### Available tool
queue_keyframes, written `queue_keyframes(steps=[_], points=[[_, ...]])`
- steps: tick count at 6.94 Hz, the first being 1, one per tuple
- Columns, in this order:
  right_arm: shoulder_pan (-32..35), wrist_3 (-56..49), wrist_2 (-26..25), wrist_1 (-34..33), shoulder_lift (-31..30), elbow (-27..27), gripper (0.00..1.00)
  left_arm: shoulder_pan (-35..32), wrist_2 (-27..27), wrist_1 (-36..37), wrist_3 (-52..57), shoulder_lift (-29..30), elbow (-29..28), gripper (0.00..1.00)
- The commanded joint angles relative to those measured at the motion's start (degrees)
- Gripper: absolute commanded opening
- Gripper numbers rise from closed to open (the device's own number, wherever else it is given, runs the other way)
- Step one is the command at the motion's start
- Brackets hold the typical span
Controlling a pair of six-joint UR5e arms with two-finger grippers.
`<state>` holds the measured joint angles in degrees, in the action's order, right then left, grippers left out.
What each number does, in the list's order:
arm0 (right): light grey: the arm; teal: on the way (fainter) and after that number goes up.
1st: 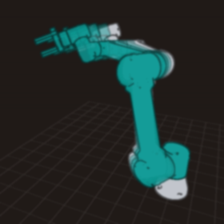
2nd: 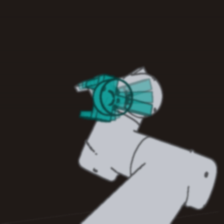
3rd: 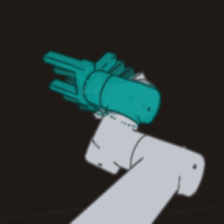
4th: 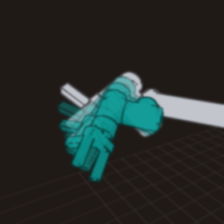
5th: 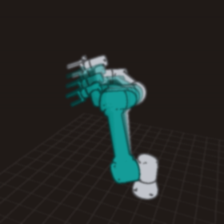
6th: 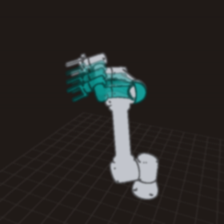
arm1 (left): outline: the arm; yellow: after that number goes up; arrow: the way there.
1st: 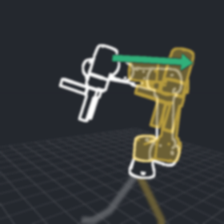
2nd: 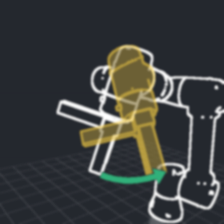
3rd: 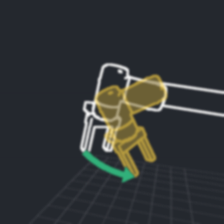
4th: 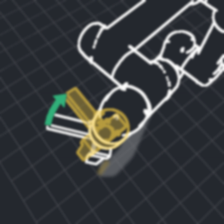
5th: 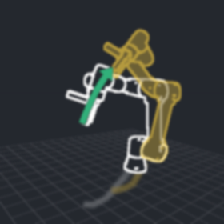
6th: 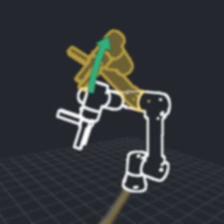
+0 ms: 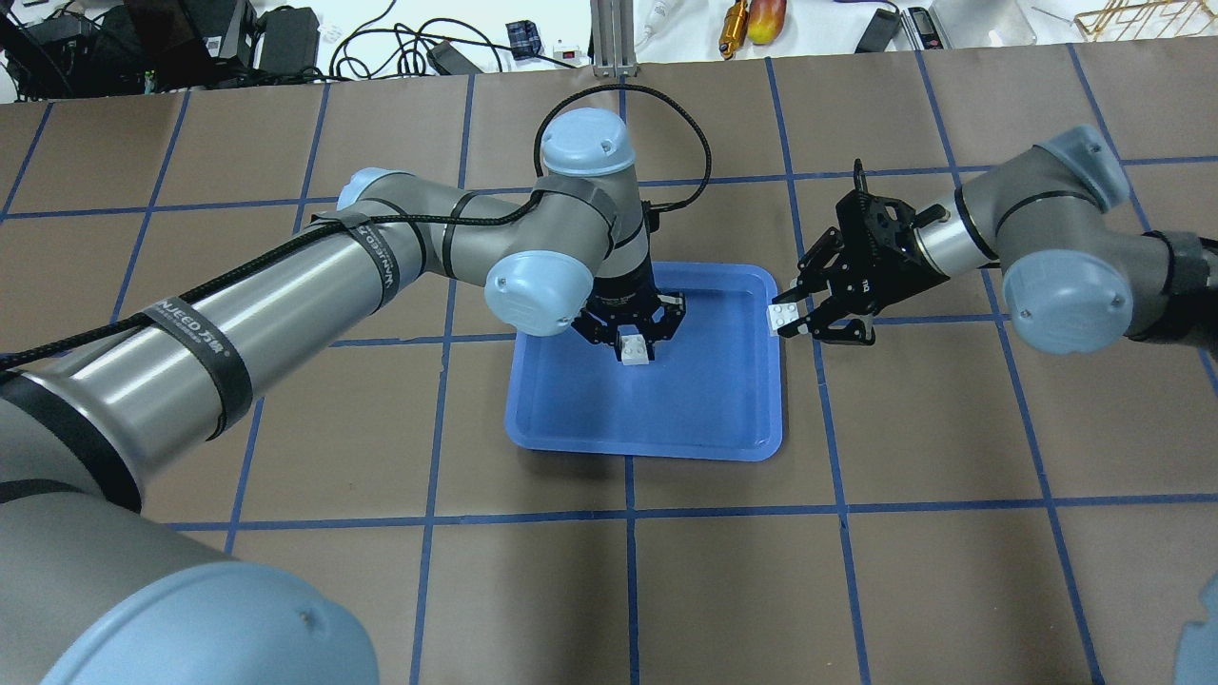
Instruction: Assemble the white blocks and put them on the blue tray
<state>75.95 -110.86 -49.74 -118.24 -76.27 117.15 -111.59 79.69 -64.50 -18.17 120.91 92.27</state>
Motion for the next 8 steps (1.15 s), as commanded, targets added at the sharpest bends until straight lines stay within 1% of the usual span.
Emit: queue_keyframes(steps=[1,3,4,5,7,8], points=[[1.74,3.62,0.43,-7.43,1.03,3.35,0.0,-0.3,-0.59,1.49,0.24,0.98,0.71,0.0],[4.02,10.45,0.26,-13.39,2.96,3.52,0.0,-0.3,-0.5,1.57,0.06,1.52,0.8,0.0],[4.73,11.1,0.08,-14.82,3.49,3.53,0.0,-0.3,-0.5,1.57,0.06,1.69,0.8,0.11],[4.73,11.11,0.34,-14.83,3.85,3.53,0.0,-0.21,-0.59,1.57,-0.02,1.78,0.8,0.25],[5.17,12.33,0.34,-14.92,4.02,3.53,0.0,-0.3,-0.59,1.49,-0.11,1.69,0.8,0.71],[5.35,12.95,0.34,-15.27,4.29,3.53,0.0,-0.3,-0.59,1.49,-0.2,1.61,0.72,0.83]])
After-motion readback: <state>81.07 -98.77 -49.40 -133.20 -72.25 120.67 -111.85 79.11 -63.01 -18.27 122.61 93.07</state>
